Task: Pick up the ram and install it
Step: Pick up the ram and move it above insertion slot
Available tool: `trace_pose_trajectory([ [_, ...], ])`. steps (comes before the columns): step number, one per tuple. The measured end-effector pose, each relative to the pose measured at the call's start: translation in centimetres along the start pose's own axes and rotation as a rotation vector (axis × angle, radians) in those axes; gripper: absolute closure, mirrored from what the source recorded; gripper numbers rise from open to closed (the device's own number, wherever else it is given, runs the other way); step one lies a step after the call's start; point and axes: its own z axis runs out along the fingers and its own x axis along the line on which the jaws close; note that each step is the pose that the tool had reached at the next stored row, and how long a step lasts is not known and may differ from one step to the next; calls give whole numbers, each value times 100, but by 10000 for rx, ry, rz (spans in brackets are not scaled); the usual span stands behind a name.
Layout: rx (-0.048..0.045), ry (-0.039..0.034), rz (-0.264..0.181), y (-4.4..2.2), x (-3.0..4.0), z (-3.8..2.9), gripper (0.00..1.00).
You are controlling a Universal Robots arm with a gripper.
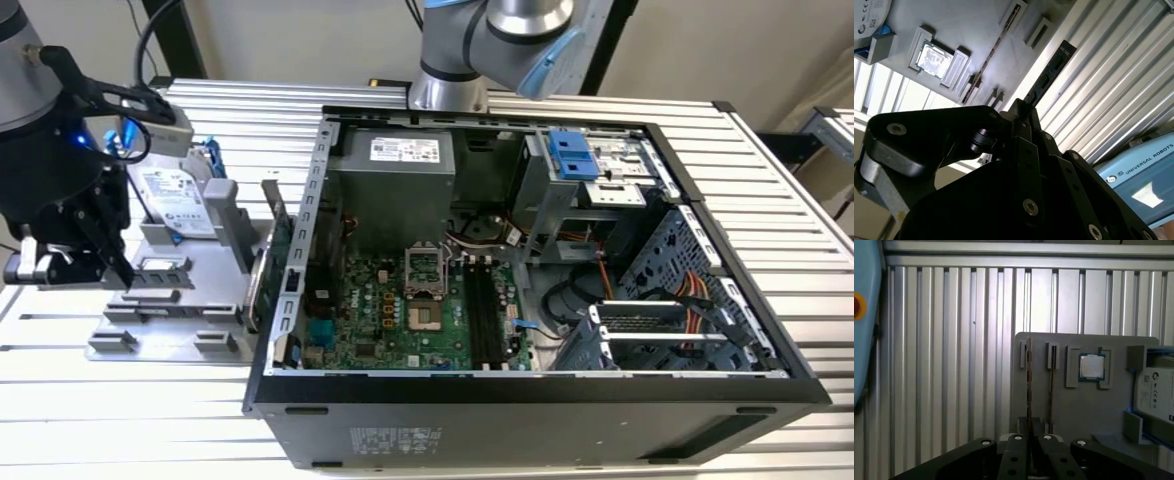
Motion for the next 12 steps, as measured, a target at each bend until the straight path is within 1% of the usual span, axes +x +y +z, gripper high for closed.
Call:
trace_pose_trajectory([
  [12, -2, 1, 1, 1, 0, -29, 100],
])
